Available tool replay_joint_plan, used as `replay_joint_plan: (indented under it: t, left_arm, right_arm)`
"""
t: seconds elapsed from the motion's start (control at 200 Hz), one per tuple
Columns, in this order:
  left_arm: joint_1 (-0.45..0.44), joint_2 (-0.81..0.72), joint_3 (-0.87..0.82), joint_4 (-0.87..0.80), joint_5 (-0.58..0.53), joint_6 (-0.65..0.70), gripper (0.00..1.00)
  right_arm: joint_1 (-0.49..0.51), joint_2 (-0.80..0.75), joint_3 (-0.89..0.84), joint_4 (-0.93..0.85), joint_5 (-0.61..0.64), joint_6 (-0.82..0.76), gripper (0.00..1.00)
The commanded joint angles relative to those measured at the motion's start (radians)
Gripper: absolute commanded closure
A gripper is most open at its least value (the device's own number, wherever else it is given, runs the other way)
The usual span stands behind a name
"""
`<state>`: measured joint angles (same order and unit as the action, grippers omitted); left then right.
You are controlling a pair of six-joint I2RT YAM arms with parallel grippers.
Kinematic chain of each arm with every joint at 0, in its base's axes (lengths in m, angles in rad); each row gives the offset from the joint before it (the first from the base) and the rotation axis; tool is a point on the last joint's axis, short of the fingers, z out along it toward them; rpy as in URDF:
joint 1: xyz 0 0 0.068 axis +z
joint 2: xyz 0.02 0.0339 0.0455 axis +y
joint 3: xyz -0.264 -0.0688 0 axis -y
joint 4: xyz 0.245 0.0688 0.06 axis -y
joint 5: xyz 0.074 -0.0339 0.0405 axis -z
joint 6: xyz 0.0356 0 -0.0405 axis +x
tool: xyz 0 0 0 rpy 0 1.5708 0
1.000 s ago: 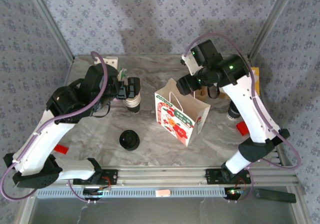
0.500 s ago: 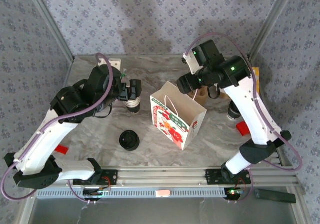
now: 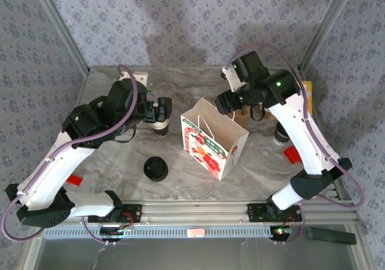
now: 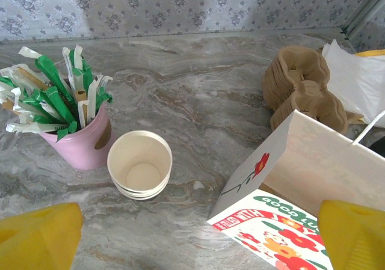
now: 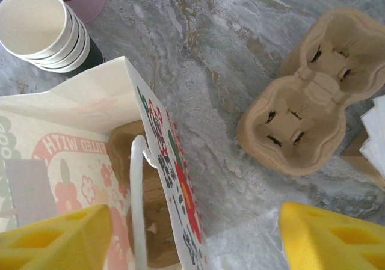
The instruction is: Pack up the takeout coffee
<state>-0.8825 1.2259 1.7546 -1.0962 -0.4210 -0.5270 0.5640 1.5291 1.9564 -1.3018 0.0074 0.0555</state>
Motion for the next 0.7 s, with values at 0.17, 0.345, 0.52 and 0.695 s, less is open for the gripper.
replay_joint_plan:
  t: [0.17, 0.345, 0.52, 0.695]
  left_arm:
    - [0.006, 0.001, 0.013, 0.019, 0.027, 0.01, 0.0]
    - [0.007, 0.003, 0.014, 0.024, 0.028, 0.022, 0.0]
    - [0.035, 0.013, 0.036, 0.021, 0.071, 0.031, 0.0]
    - [0.069, 0.009, 0.042, 0.016, 0.123, 0.012, 0.0]
  right_arm:
    - [-0.005, -0.05, -0.054, 0.071, -0.062, 0.104, 0.79]
    - [-0.005, -0.05, -0.072, 0.107, -0.103, 0.179, 0.9]
    - [-0.007, -0.011, -0.039, 0.114, -0.117, 0.215, 0.97]
    - [-0.038, 0.004, -0.025, 0.164, -0.113, 0.286, 1.0]
